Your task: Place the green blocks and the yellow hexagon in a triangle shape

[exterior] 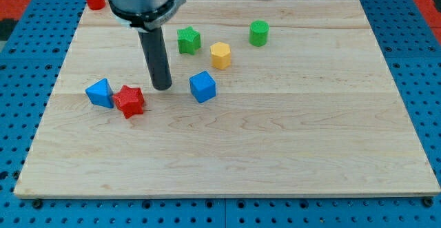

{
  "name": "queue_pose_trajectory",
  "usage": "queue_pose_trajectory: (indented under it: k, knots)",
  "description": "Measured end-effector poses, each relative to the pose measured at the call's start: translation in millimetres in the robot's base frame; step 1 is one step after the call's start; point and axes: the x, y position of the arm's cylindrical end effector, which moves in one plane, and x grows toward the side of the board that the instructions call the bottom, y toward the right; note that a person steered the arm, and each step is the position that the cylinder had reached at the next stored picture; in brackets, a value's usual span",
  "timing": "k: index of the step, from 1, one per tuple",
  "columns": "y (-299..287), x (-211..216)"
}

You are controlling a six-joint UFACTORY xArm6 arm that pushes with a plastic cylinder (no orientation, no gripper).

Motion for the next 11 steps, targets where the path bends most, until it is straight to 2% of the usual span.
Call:
queue_pose_trajectory:
  k: [2,3,4,5,6,7,8,10,11]
  knots:
    - [31.8,-62.3]
    - [97.6,-62.2]
    - [81.2,-63.6]
    - [75.3,-99.8]
    - [95.8,-126.8]
    - [142.2,-126.8]
    - [145.8,-126.8]
    - [211.1,-126.7]
    - [144.0,-127.4]
